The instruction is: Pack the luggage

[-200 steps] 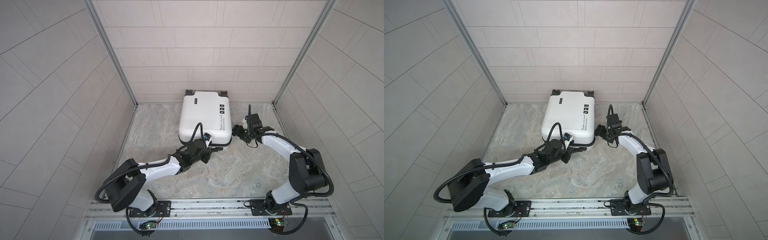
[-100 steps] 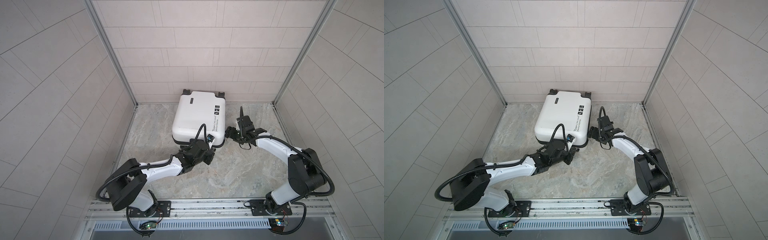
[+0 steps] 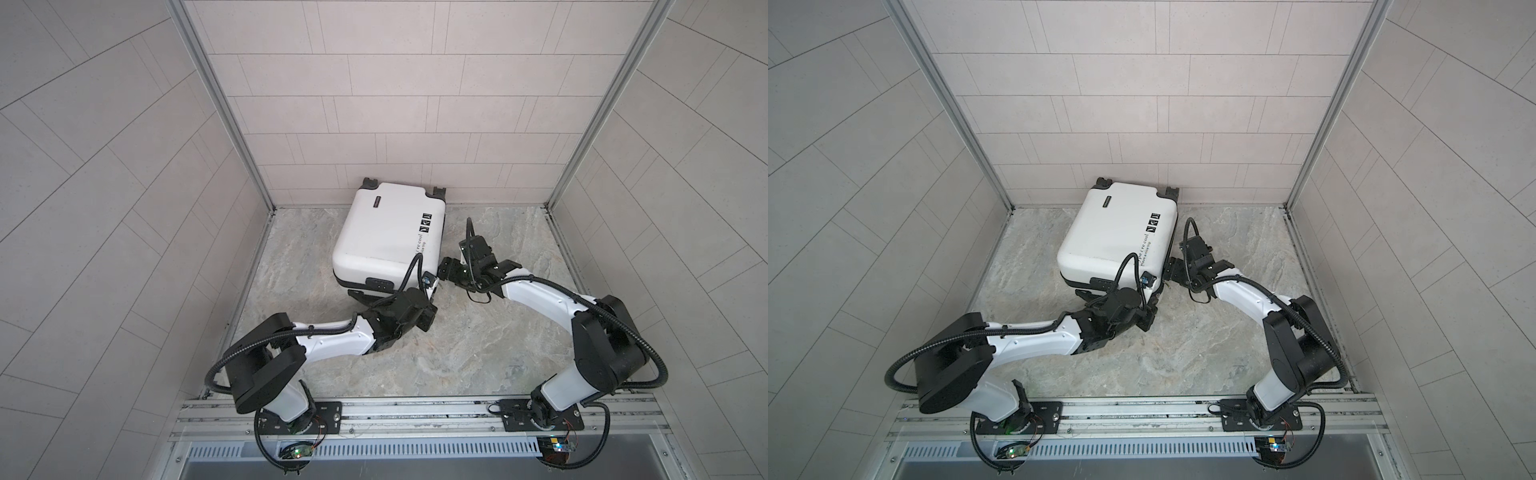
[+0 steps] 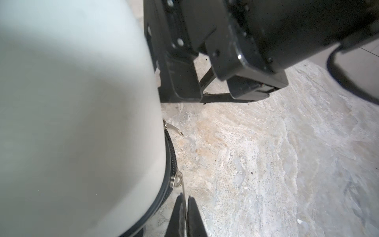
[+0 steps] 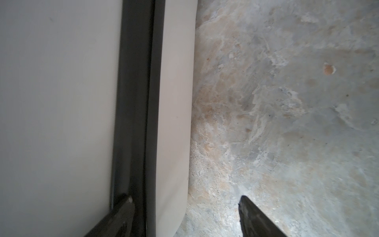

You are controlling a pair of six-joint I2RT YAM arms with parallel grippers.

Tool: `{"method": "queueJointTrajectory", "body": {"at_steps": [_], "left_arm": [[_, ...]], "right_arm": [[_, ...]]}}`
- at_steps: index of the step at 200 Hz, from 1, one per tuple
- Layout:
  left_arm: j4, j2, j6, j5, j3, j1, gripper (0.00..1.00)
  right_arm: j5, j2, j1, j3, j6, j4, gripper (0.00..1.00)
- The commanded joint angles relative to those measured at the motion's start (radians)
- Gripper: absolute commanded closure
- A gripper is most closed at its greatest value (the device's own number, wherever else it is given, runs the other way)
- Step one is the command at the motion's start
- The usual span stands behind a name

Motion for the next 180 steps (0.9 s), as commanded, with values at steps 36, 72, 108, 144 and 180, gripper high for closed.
{"method": "queueJointTrajectory", "body": {"at_steps": [36, 72, 108, 144, 180], "left_arm": [[0.314, 0.062, -0.056, -0.091, 0.054, -0.138, 1.00], [0.372, 0.117, -0.068, -0.166, 0.097, -0.169, 1.00], [0.423, 0.178, -0.086, -0.256, 0.155, -0.196, 1.00], [0.463, 0.255, -0.090, -0.329, 0.229, -0.207, 1.00], [0.492, 0.316, -0.065, -0.359, 0.291, -0.205, 1.00]], "right_arm": [[-0.142, 0.049, 0.123, -0.026, 0.017, 0.102, 0.18], [-0.143, 0.038, 0.128, -0.046, 0.022, 0.117, 0.18], [-0.146, 0.033, 0.132, -0.060, 0.026, 0.128, 0.18], [-0.148, 0.032, 0.142, -0.077, 0.030, 0.141, 0.18], [-0.148, 0.023, 0.143, -0.091, 0.033, 0.144, 0.18]]}}
